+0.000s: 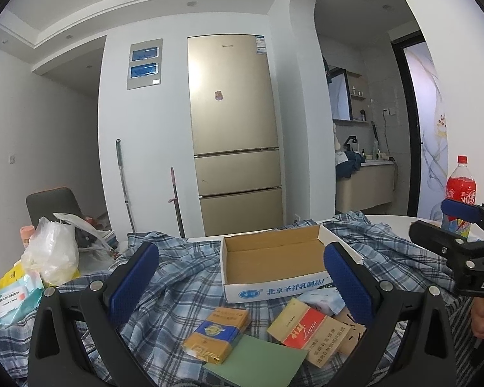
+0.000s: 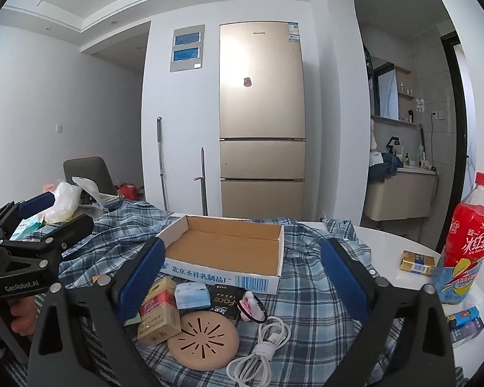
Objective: Organize soft objects
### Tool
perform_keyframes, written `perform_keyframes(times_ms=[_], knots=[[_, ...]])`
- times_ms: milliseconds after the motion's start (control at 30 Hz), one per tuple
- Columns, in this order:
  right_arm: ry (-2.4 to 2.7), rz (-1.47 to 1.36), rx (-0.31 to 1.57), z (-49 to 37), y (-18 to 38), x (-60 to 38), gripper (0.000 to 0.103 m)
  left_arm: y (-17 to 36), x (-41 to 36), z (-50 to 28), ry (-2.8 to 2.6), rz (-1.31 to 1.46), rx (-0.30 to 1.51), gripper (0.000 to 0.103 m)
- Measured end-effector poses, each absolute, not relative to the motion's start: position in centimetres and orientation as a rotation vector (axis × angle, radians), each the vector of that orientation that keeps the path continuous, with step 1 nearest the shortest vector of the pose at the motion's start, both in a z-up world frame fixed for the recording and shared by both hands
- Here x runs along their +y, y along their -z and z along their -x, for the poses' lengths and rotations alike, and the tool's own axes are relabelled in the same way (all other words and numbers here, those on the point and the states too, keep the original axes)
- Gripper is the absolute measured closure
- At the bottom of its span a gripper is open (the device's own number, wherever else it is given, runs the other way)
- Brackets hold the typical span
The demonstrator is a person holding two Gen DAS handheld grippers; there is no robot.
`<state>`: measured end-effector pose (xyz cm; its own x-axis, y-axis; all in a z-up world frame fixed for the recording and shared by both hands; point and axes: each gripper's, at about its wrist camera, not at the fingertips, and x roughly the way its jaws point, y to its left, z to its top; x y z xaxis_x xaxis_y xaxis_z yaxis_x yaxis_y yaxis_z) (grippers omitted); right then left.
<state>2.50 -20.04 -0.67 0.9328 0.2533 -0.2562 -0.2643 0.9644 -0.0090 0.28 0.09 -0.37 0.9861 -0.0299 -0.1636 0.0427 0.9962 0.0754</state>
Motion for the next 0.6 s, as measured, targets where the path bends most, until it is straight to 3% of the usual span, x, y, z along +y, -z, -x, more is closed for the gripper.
perform_keyframes(times_ms=[600], knots=[[-0.245,-0.022,0.311,-3.7,0.4,-21.5,0.007,-0.1,0.3,-1.2,0.070,-0.065,0.281,0.000]])
